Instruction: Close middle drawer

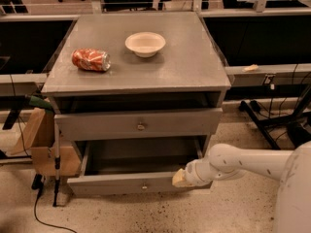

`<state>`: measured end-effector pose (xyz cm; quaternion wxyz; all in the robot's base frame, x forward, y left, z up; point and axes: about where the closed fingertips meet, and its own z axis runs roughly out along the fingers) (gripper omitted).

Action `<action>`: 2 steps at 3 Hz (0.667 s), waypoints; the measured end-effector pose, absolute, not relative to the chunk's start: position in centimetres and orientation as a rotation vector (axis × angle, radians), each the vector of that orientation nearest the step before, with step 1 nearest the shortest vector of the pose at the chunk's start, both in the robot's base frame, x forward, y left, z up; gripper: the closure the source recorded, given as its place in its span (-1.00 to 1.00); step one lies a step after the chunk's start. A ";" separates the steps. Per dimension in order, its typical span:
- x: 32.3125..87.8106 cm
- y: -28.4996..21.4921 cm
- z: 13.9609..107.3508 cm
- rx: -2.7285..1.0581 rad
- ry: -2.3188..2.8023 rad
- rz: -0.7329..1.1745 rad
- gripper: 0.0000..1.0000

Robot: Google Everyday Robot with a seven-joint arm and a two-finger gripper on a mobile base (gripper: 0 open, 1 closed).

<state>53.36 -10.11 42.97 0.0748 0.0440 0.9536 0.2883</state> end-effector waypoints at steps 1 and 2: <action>53.1 -10.1 43.1 0.133 2.861 0.864 1.00; 54.0 -10.4 43.6 0.145 2.842 0.837 1.00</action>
Offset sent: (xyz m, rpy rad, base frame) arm 0.1304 -0.0365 0.0598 -0.1522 -0.2245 -0.1861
